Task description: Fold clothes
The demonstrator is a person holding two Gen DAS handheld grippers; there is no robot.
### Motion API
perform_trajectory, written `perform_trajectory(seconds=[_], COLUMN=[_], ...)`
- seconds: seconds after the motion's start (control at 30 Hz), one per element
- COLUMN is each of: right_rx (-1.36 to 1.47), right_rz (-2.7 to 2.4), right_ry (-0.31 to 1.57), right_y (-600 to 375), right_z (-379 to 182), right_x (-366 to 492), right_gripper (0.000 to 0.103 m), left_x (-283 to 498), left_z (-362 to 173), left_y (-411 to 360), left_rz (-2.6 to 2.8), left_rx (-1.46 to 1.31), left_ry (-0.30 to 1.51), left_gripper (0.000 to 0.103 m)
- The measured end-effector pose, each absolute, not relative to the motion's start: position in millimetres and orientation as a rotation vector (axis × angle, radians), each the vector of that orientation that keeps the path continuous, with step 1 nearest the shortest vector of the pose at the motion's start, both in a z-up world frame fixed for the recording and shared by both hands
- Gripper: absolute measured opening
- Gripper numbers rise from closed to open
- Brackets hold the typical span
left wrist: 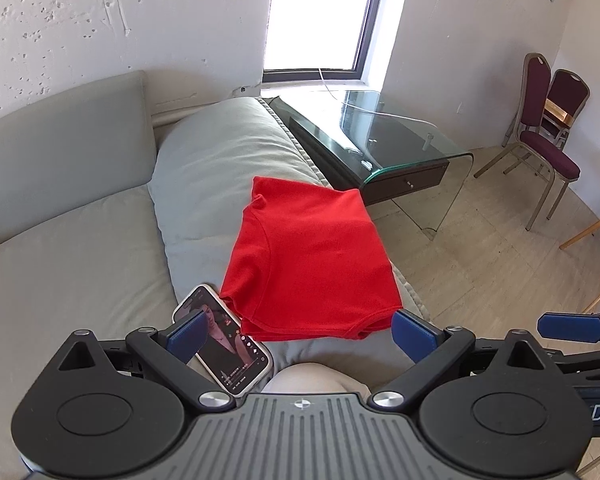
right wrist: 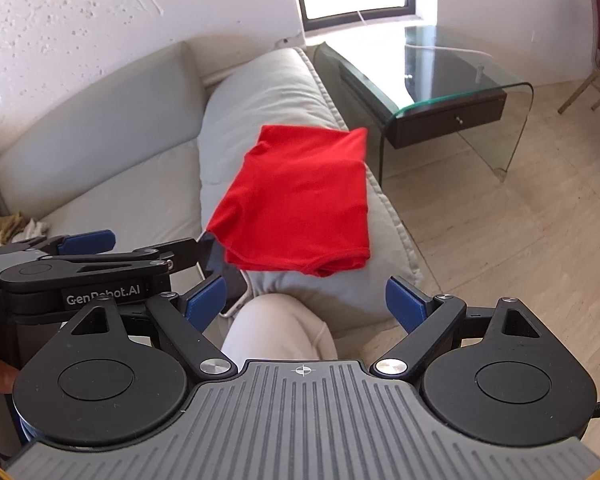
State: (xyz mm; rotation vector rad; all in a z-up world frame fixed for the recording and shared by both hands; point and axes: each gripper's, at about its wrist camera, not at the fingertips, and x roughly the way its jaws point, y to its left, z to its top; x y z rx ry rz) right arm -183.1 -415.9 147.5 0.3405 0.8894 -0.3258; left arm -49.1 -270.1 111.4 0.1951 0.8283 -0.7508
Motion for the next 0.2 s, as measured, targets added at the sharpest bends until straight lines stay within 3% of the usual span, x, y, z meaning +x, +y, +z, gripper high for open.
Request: perform_trajectory(seconds=[0.2], right_rx=[0.344], right_rz=[-0.334], right_ry=[0.881], right_y=[-417.7], right_z=[149.0], right_x=[-183.4], right_gripper=[0.090], left_x=[-49.9], left_z=[112.5], left_y=[-272.4], left_rz=[-0.762], left_rx=[0.196], left_ry=[0.807], left_gripper=[0.098])
